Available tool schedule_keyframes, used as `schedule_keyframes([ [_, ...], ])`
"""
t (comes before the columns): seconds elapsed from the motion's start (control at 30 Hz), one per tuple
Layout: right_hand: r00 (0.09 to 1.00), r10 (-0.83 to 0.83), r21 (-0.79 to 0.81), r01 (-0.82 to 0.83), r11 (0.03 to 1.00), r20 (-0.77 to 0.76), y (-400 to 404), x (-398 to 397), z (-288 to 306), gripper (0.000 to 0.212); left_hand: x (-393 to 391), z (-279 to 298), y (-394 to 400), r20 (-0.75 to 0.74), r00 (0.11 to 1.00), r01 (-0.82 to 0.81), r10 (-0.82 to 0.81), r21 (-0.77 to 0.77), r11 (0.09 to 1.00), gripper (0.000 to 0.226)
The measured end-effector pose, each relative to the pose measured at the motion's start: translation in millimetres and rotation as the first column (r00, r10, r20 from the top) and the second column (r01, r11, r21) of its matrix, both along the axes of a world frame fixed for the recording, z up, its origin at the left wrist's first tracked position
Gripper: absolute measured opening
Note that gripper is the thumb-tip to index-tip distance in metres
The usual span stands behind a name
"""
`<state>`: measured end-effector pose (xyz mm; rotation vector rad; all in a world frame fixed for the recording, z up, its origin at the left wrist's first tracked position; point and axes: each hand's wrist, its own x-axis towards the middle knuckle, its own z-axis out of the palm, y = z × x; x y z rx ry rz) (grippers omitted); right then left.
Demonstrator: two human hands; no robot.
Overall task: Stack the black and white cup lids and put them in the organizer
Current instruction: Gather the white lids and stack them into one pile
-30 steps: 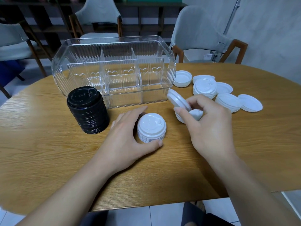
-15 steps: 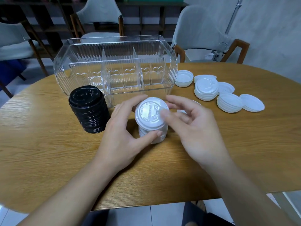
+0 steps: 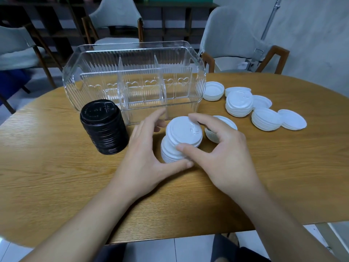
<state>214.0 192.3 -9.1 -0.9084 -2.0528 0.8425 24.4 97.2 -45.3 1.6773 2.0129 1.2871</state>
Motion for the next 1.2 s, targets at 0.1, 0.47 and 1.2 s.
schedule_keyframes([
  [0.1,1.0,0.009,-0.083,-0.01,0.996,-0.011,8,0,-4,0.052,-2,-1,1,0.052,0.999,0.023,-0.016,-0.124,0.992,0.146],
  [0.47,0.977,0.139,-0.089,-0.126,0.988,0.162,5,-7,-14,0.065,-4,-4,4,0.039,0.997,0.076,-0.072,-0.135,0.988,0.135],
  [1.2,0.978,0.066,-0.037,-0.06,0.998,0.197,0,-8,-13,0.07,-3,-4,5,-0.066,0.997,0.035,-0.05,-0.212,0.977,0.106],
])
